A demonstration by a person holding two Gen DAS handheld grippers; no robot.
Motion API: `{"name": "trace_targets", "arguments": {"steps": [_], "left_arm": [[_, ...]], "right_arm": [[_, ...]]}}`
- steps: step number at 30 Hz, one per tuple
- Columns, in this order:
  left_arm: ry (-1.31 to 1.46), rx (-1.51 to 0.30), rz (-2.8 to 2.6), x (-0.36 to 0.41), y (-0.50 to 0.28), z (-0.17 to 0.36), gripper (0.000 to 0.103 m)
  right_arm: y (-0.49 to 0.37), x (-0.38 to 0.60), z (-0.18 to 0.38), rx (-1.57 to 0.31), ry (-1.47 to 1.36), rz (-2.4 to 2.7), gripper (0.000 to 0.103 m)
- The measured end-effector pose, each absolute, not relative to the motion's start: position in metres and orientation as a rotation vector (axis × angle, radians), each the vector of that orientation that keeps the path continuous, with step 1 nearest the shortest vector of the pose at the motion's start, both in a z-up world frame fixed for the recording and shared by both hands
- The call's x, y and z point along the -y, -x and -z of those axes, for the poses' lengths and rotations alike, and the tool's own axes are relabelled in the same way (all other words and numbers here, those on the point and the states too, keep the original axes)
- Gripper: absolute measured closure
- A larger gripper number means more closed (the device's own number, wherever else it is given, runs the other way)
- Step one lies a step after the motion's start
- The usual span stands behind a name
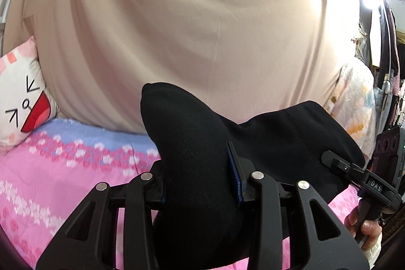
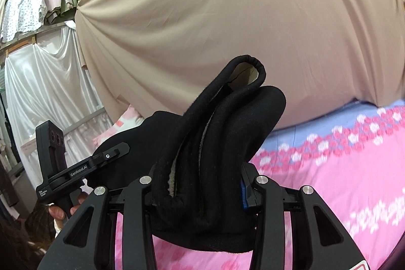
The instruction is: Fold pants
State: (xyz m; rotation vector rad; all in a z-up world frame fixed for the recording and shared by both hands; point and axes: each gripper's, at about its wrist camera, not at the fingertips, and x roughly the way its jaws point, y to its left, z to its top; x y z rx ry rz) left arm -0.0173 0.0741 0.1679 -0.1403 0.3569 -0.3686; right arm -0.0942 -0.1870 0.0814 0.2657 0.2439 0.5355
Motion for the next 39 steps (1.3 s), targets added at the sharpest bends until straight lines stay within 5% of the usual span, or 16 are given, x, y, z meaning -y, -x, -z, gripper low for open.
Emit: {"name": "trace_targets", "arguments": {"steps": [17,39], "left_arm": [[0.076,-0.307,0.289,-0.035,-0.105,-0.148,0.067],[0.005,-0.491,0.214,-0.013,-0.211,-0.027,0.067]], "right_arm": [[-0.032,0.201,-0.078,-0.193,-0.283,-0.492,0.065],[-0.171,0.241,0.048,-0.504,-0.455,-0.44,0.065]]}}
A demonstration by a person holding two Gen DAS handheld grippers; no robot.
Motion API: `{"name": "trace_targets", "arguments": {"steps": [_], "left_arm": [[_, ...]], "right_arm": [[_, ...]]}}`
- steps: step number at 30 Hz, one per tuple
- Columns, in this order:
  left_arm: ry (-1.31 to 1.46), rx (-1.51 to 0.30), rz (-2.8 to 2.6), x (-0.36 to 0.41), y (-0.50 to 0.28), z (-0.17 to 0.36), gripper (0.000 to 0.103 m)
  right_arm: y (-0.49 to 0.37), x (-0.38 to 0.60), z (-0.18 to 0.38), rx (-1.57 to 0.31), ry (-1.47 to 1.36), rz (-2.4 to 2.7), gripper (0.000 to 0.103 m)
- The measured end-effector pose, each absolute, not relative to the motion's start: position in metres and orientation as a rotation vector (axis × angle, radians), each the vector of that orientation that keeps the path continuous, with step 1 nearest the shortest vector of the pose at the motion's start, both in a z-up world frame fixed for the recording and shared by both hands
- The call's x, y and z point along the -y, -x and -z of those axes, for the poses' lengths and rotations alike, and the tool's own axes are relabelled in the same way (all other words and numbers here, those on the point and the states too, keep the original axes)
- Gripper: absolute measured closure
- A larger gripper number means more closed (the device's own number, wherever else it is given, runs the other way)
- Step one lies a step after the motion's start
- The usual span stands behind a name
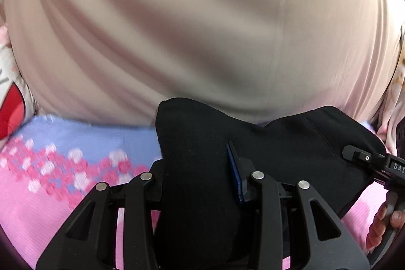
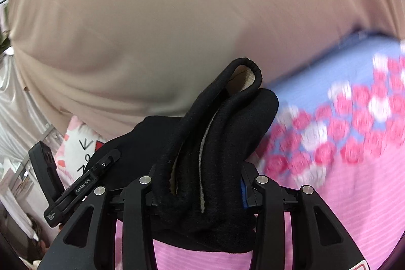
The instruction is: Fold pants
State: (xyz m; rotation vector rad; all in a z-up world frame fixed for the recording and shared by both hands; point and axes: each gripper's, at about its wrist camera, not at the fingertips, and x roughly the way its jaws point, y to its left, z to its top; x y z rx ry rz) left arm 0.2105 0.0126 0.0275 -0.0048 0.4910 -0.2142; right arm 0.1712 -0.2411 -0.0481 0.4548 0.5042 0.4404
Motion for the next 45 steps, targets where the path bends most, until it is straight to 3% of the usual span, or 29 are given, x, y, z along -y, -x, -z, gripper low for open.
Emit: {"name": "trace_targets", "arguments": {"steps": [2,3,5,7,9,12,14,17,20,22,25,28,29,30,33,35,39,40,45], "left_arm": [[0.018,-0.586,0.204,-0.015,-0.222,-0.007,0.066],[0.023,-0.633,0.183,-0.017,-0.227,0.005,0.06],[-0.007,-0.683,0.151,-0.019,-0.228,0.019,0.045],[-0.058,-0.69,0.118,-0.022,-0.22,0.021,0.019],[-0.091,-0.681,0.081,-0.034,-0.206,0.012,0.012],[-0.072,-0.713,0.049,-0.056,-0.194,-0.01,0.012],[-0.019,-0.713,0.074,-0.057,-0.191,-0.034,0.012],[0.054,-0.701,0.164,-0.036,-0.195,-0.051,0.013],[0.074,-0.797,0.204,-0.011,-0.225,-0.023,0.013],[0.009,-0.888,0.114,-0.005,-0.245,0.015,0.02],[0.017,-0.86,0.1,-0.012,-0.238,0.028,0.017],[0.018,-0.871,0.098,-0.011,-0.236,0.025,0.017],[0.015,-0.872,0.097,-0.01,-0.236,0.026,0.017],[0.012,-0.87,0.096,-0.01,-0.235,0.025,0.016],[0.008,-0.874,0.094,-0.011,-0.236,0.027,0.016],[0.004,-0.876,0.091,-0.012,-0.239,0.023,0.016],[-0.008,-0.871,0.082,-0.013,-0.236,0.021,0.017],[-0.008,-0.871,0.082,-0.013,-0.233,0.019,0.017],[-0.043,-0.843,0.077,-0.016,-0.215,0.008,0.017]], "right_arm": [[-0.181,0.242,0.065,-0.586,-0.465,-0.403,0.06],[-0.184,0.243,0.071,-0.621,-0.472,-0.386,0.057],[-0.19,0.251,0.081,-0.701,-0.534,-0.367,0.035],[-0.185,0.265,0.084,-0.733,-0.59,-0.334,0.034],[-0.168,0.278,0.078,-0.71,-0.611,-0.292,0.032],[-0.128,0.286,0.042,-0.561,-0.552,-0.194,0.035],[-0.116,0.254,0.009,-0.507,-0.393,-0.248,0.066],[-0.129,0.201,-0.007,-0.519,-0.268,-0.343,0.09],[-0.174,0.166,0.014,-0.612,-0.155,-0.308,0.095],[-0.205,0.176,0.048,-0.684,-0.107,-0.156,0.103],[-0.203,0.206,0.056,-0.697,-0.318,-0.235,0.103],[-0.181,0.2,0.033,-0.654,-0.291,-0.232,0.095],[-0.177,0.198,0.032,-0.648,-0.256,-0.214,0.095],[-0.179,0.198,0.038,-0.668,-0.207,-0.171,0.103],[-0.18,0.212,0.049,-0.689,-0.289,-0.175,0.103],[-0.166,0.207,0.032,-0.67,-0.3,-0.186,0.092],[-0.145,0.189,0.029,-0.669,-0.181,-0.203,0.094],[-0.147,0.189,0.037,-0.691,-0.152,-0.167,0.103],[-0.124,0.203,0.038,-0.691,-0.234,-0.166,0.099]]}}
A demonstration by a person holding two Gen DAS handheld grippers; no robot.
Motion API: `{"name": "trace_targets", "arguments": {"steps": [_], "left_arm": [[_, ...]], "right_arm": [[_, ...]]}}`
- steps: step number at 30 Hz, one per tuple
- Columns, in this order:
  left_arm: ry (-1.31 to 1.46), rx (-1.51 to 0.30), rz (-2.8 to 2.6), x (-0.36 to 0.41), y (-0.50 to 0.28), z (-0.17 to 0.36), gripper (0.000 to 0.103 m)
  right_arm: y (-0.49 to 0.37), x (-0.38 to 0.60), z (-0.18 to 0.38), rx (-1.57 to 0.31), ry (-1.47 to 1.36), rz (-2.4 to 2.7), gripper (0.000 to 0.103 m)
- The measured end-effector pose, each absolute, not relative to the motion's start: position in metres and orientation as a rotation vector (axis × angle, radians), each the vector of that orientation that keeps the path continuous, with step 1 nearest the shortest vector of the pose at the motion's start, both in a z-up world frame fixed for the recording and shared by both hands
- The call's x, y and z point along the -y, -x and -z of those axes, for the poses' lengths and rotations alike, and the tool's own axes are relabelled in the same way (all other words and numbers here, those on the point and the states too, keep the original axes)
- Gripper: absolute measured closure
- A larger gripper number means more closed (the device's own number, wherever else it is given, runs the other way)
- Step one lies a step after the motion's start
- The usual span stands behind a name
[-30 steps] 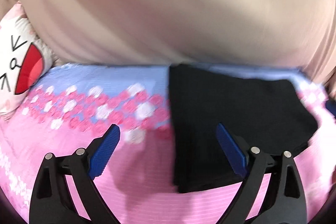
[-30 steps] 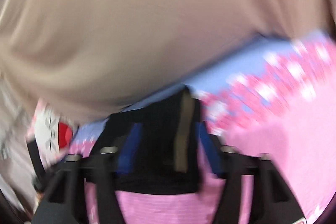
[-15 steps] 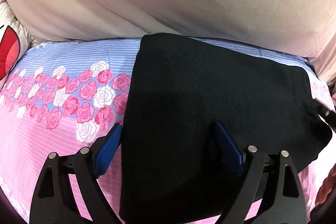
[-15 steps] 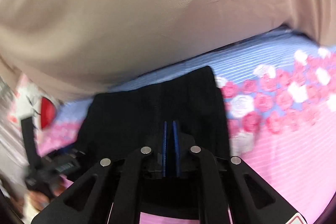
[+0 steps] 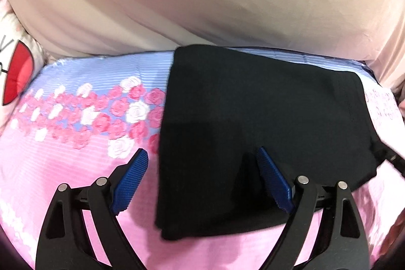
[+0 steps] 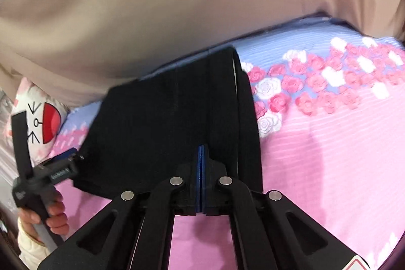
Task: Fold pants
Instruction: 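Lower the pants stack onto the bedspread and open both grippers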
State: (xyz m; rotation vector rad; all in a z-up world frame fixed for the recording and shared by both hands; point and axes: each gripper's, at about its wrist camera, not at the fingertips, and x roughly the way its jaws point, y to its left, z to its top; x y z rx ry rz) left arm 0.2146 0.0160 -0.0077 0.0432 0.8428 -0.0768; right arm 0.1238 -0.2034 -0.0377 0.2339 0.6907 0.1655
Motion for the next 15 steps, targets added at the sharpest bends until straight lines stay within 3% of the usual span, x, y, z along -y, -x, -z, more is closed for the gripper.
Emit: {"name": "trace_targets", "arguments": {"steps": [1,4,5,7,8,10,11,13,15], "left_arm": [[-0.051,-0.832,0.075,-0.018,-0.207,0.004,0.017],[-0.064,-0.81,0.072,-0.022,-0.189,-0.002,0.017],[-0.07,-0.803,0.061,-0.023,-0.184,-0.002,0.017],[-0.086,-0.777,0.043,-0.025,-0.168,-0.006,0.017],[-0.092,-0.768,0.042,-0.026,-0.16,-0.007,0.016],[-0.092,-0.744,0.032,-0.033,-0.139,-0.011,0.009],[-0.087,-0.726,0.024,-0.037,-0.128,-0.012,0.009],[-0.087,-0.695,0.0,-0.04,-0.108,-0.011,0.005],[-0.084,-0.694,0.005,-0.039,-0.097,-0.01,0.005]], "right_arm": [[-0.114,0.2,0.03,-0.664,-0.222,-0.168,0.094],[-0.103,0.196,0.032,-0.656,-0.151,-0.157,0.093],[-0.109,0.196,0.041,-0.69,-0.131,-0.136,0.1],[-0.11,0.205,0.051,-0.719,-0.182,-0.119,0.102],[-0.103,0.207,0.048,-0.709,-0.214,-0.126,0.091],[-0.082,0.201,0.037,-0.663,-0.179,-0.099,0.085],[-0.063,0.196,0.031,-0.626,-0.145,-0.074,0.07],[-0.039,0.19,0.029,-0.592,-0.134,-0.077,0.054],[-0.016,0.182,0.033,-0.584,-0.126,-0.09,0.054]]}}
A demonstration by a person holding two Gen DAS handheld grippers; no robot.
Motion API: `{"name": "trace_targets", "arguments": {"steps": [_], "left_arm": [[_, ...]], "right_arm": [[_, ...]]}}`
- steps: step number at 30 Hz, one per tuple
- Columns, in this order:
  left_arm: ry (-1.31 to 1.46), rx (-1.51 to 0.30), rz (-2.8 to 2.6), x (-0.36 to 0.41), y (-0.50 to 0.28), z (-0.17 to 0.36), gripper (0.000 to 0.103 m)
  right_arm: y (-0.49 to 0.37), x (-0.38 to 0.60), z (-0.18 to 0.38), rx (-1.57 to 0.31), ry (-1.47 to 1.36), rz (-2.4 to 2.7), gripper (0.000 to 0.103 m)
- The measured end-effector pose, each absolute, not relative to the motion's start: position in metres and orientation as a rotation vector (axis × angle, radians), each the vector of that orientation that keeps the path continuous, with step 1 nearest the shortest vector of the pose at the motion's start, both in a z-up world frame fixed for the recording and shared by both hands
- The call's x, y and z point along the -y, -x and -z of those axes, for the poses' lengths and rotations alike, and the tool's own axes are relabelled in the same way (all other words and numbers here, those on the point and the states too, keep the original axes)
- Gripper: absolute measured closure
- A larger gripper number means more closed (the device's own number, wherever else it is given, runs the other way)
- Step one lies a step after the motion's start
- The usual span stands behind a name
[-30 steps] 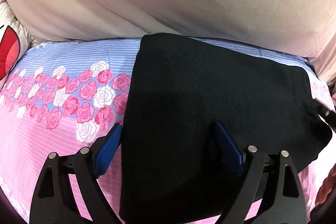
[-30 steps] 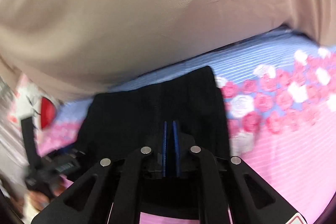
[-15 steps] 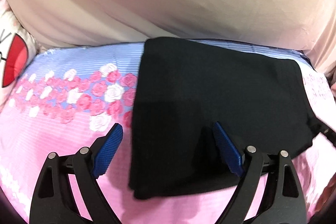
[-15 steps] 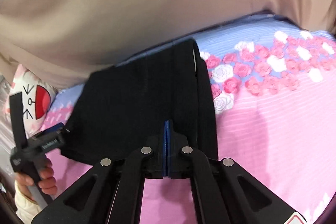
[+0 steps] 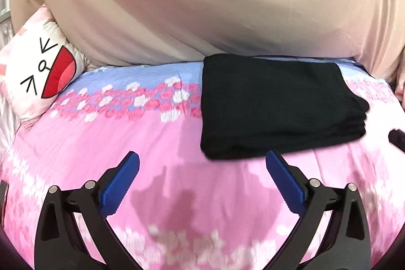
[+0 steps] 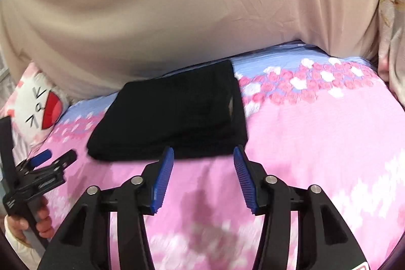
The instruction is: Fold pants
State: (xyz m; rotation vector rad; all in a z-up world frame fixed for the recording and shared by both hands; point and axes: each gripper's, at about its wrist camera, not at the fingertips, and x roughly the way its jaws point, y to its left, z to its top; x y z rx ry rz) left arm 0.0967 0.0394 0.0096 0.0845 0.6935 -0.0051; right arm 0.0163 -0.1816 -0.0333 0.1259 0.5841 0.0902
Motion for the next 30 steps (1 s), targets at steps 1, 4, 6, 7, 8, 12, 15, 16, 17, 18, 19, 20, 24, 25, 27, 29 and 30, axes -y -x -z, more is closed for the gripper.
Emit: {"name": "trace_targets", "arguments": {"steps": [1,4,6,7,8,12,15,16,17,18,19,20,24,25,27,29,30], "left_arm": [[-0.078,-0.698,0.016,-0.038,-0.089,-0.008,0.005],[-0.049,-0.694,0.037,-0.036,-0.072,-0.003,0.005],[-0.042,-0.673,0.019,-0.033,-0.068,0.002,0.005],[-0.044,-0.661,0.011,-0.031,-0.066,0.007,0.005],[-0.047,-0.649,0.006,-0.029,-0.064,0.012,0.005],[-0.053,-0.679,-0.002,-0.031,-0.064,0.03,0.005],[-0.026,-0.676,-0.008,-0.036,-0.065,0.03,0.005],[-0.022,-0.68,-0.007,-0.037,-0.065,0.031,0.005],[-0.021,-0.681,-0.008,-0.037,-0.065,0.031,0.005],[-0.02,-0.681,-0.012,-0.037,-0.065,0.031,0.005],[-0.019,-0.68,-0.009,-0.038,-0.064,0.031,0.005],[-0.02,-0.678,-0.014,-0.038,-0.064,0.031,0.005],[-0.025,-0.672,-0.017,-0.037,-0.063,0.031,0.005],[-0.027,-0.67,-0.017,-0.036,-0.063,0.031,0.005],[-0.031,-0.666,-0.017,-0.036,-0.062,0.031,0.005],[-0.033,-0.662,-0.018,-0.036,-0.061,0.031,0.005],[-0.032,-0.66,-0.016,-0.036,-0.061,0.031,0.005]], "right_arm": [[-0.005,0.176,0.04,-0.586,-0.109,-0.087,0.054],[0.017,0.171,0.053,-0.554,-0.106,-0.06,0.039],[0.028,0.172,0.059,-0.51,-0.127,-0.033,0.034],[0.03,0.172,0.06,-0.501,-0.125,-0.017,0.034],[0.03,0.171,0.064,-0.495,-0.114,-0.003,0.034],[0.024,0.17,0.074,-0.518,-0.084,0.022,0.032],[0.019,0.173,0.077,-0.55,-0.094,0.037,0.032],[0.019,0.172,0.079,-0.555,-0.095,0.04,0.032],[0.018,0.172,0.08,-0.563,-0.092,0.048,0.031],[0.018,0.171,0.081,-0.568,-0.088,0.054,0.031],[0.017,0.17,0.081,-0.574,-0.079,0.063,0.031],[0.017,0.168,0.082,-0.574,-0.068,0.072,0.03],[0.021,0.161,0.081,-0.555,-0.032,0.093,0.024],[0.021,0.16,0.081,-0.552,-0.026,0.098,0.023],[0.023,0.158,0.08,-0.547,-0.016,0.107,0.023],[0.023,0.157,0.08,-0.547,-0.011,0.109,0.023],[0.023,0.157,0.08,-0.547,-0.011,0.11,0.023]]}}
